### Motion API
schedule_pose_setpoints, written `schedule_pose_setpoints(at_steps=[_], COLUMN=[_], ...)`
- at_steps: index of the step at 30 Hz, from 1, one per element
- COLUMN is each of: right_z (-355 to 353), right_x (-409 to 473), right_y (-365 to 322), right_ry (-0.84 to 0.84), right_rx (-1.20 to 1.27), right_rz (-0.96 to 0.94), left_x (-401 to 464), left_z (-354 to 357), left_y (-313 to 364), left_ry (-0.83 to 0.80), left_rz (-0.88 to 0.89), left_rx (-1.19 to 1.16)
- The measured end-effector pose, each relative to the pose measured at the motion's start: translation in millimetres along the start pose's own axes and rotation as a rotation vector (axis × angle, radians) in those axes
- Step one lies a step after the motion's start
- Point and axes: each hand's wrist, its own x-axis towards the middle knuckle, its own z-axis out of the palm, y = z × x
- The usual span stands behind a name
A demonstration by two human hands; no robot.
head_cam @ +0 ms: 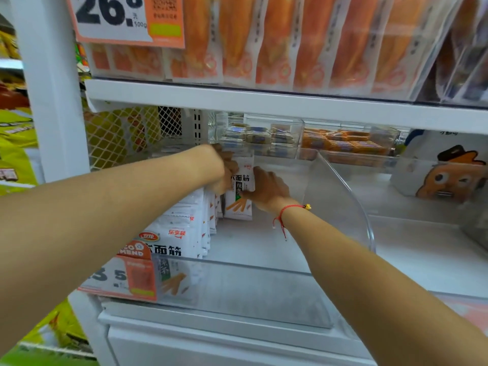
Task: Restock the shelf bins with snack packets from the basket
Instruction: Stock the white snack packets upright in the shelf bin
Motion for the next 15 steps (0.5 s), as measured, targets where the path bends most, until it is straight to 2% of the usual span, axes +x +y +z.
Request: schedule_pose_setpoints(at_steps=[3,6,11,15], right_z=[-6,-9,3,3], right_x=[-8,-10,-12,-14], right_y=[-2,-2,-4,-3], right_ry=[0.1,0.111,-0.273,-0.372], right_rx=[-0.254,-0.224,-0.169,-0.224], right_rz=[0.0,0.031,-0.048,-0.084], left_x=[-7,-4,-1,-6], left_z=[-12,-8,-8,-7], left_y=[12,9,10,10], left_ry=[-0.017,0.004,0.051,0.12], left_rz=[-0.076,-0.087,-0.078,-0.062], left_rx=[0.047,0.044,0.031,0.049])
